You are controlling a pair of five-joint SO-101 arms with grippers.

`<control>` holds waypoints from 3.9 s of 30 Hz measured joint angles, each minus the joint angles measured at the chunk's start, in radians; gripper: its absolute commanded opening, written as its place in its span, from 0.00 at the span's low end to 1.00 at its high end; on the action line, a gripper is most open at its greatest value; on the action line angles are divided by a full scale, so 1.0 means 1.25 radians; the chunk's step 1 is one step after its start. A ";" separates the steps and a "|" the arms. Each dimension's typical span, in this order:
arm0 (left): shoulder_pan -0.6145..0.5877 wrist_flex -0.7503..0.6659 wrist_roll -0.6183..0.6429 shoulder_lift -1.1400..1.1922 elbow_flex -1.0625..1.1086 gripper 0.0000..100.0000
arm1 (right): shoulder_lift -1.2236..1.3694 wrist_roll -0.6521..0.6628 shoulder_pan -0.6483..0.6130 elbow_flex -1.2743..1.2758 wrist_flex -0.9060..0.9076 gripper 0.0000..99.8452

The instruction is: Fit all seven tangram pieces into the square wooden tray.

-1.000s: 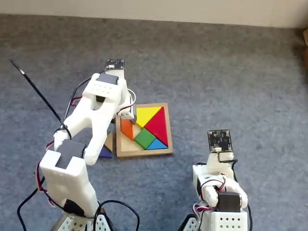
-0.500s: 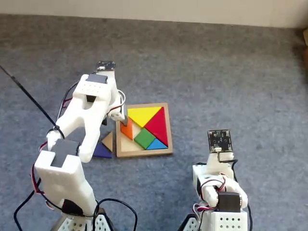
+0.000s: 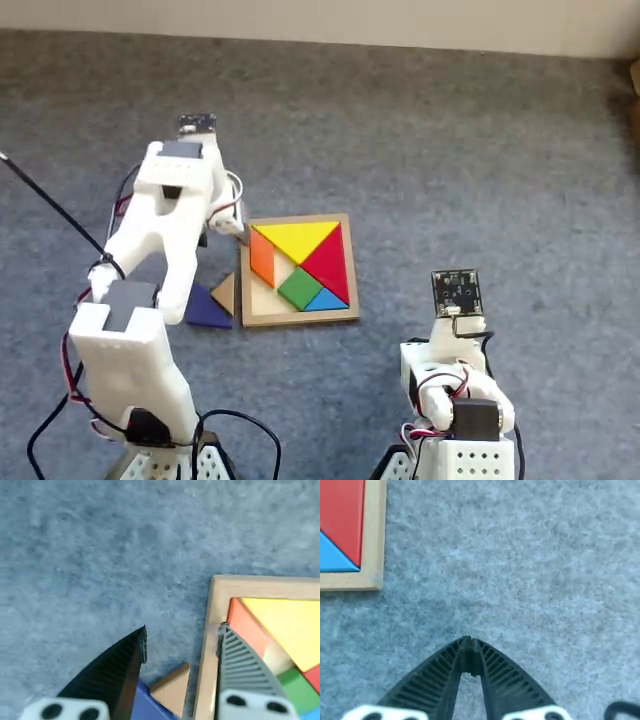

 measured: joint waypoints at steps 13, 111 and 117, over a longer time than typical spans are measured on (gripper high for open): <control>0.001 0.211 -0.038 -0.045 -0.077 0.21 | 0.000 0.000 0.000 0.000 0.000 0.01; 0.189 -0.112 -0.711 -0.371 0.371 0.01 | 0.000 0.000 0.000 0.000 0.000 0.01; 0.261 -0.182 -0.777 -0.368 0.371 0.01 | 0.000 0.000 0.000 0.000 0.000 0.01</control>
